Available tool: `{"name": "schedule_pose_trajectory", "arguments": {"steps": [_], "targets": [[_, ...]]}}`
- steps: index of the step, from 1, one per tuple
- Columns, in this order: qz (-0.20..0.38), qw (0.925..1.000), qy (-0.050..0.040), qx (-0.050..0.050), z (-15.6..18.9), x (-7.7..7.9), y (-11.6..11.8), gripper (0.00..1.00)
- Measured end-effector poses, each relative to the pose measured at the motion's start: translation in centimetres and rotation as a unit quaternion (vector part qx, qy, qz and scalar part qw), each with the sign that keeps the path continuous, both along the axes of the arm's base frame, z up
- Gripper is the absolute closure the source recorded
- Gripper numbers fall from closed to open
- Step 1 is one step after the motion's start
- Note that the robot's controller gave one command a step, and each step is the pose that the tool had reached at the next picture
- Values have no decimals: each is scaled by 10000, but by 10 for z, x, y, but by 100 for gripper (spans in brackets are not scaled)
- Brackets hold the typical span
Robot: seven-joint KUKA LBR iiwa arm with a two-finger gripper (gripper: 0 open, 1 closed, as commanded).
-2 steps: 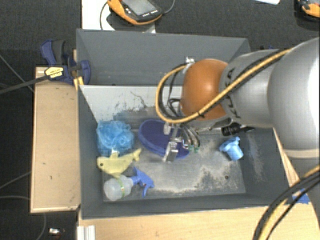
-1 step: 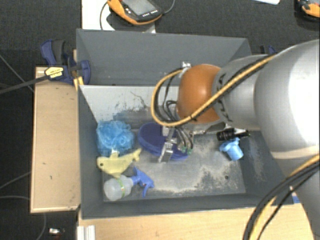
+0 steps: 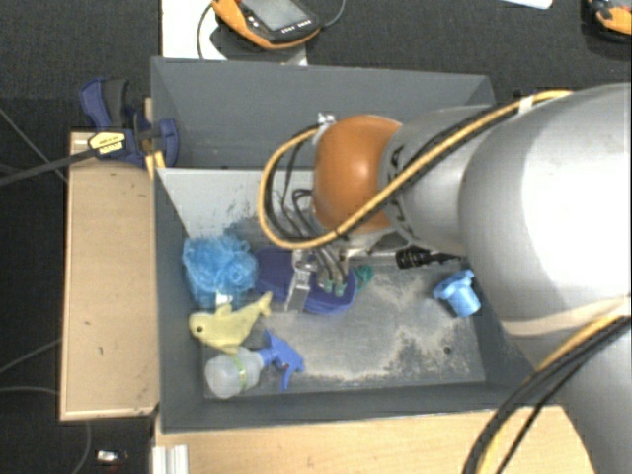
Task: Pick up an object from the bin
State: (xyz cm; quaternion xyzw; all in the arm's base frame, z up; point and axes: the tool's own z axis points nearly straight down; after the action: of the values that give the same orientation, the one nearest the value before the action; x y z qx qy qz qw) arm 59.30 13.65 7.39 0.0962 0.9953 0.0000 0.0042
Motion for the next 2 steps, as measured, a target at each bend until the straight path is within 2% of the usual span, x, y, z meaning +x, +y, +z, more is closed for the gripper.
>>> {"name": "schedule_pose_trajectory", "arguments": {"steps": [2], "targets": [[1, 10000, 26, -4, 14, -2, -1, 100]]}}
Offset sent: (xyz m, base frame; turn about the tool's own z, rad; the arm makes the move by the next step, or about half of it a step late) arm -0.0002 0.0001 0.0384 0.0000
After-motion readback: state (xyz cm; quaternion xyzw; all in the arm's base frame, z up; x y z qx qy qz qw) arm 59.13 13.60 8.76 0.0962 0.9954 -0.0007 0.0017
